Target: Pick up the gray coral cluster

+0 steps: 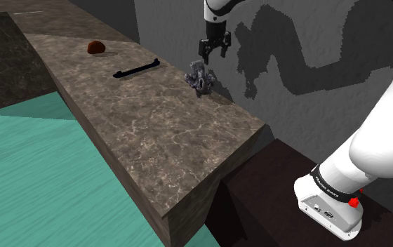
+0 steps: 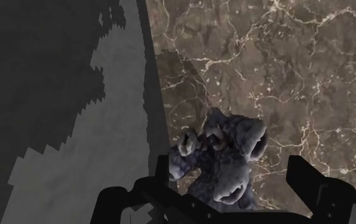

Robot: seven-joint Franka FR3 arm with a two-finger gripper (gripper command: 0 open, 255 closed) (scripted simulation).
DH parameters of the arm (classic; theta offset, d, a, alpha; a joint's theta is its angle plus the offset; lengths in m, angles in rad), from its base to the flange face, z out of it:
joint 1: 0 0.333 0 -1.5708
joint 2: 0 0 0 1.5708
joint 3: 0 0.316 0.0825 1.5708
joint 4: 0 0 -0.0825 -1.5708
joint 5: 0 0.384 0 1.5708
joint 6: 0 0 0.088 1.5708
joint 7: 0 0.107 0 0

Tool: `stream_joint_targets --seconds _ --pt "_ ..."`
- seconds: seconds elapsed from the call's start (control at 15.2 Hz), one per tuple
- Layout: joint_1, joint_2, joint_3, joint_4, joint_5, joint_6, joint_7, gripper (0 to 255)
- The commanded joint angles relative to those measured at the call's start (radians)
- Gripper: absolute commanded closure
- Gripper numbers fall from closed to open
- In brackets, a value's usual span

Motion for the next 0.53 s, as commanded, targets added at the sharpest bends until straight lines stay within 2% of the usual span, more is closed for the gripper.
stream_joint_targets --seconds 0.0,0.33,0.4,0.46 --pt "0.005 0.085 -0.001 0.074 -0.01 -0.005 0.006 0" --pt "0.024 0.312 -0.007 0.311 -0.028 -0.054 0.011 0" --pt "0.027 0.345 -0.008 0.349 -0.03 -0.064 0.01 0" --pt "0.027 0.349 -0.008 0.342 -0.031 -0.052 0.012 0"
